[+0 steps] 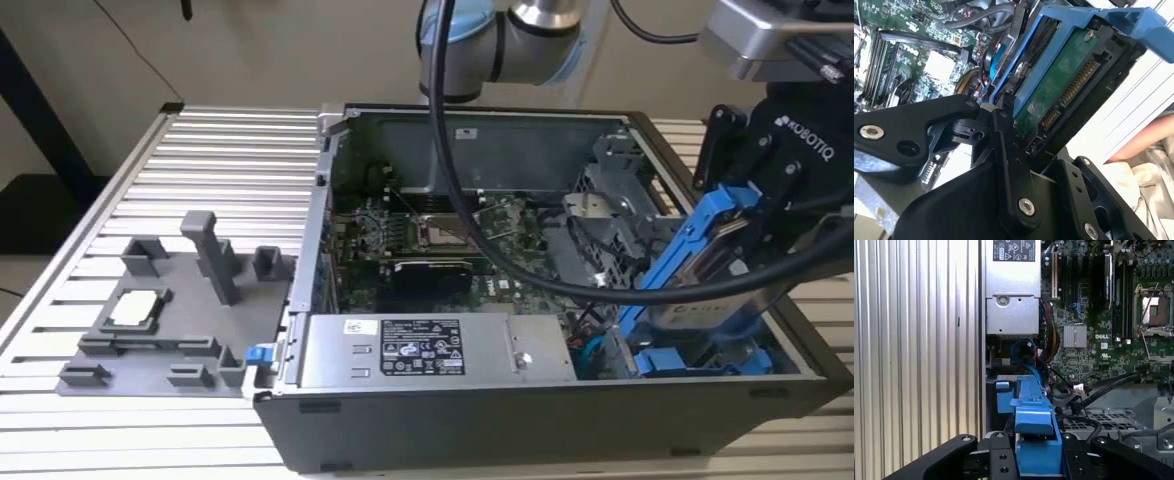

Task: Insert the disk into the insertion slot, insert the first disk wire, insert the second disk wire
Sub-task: 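Insert the disk into the insertion slot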

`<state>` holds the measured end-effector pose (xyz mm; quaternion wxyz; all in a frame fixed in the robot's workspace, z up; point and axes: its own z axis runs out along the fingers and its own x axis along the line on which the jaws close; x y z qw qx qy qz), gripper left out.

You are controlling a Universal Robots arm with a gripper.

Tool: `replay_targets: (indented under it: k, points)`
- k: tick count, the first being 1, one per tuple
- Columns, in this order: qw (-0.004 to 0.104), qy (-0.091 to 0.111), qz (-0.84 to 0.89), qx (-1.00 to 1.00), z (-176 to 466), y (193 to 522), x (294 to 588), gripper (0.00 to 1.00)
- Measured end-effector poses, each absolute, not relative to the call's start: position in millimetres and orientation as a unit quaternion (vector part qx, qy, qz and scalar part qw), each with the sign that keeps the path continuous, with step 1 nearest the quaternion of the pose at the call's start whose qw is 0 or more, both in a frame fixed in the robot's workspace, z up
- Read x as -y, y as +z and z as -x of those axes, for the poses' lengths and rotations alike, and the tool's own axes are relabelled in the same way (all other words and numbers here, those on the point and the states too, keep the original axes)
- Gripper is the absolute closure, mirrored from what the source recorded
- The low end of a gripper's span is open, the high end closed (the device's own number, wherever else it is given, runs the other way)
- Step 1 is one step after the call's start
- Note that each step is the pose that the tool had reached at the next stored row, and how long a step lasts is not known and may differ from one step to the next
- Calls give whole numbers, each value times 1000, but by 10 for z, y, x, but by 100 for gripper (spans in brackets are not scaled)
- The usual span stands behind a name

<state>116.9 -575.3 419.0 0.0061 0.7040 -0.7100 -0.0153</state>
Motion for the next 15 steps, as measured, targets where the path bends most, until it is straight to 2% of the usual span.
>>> replay_targets:
  k: [15]
  points:
    - [5, -17, -705, 709, -1270, 4050, 5752, 67]
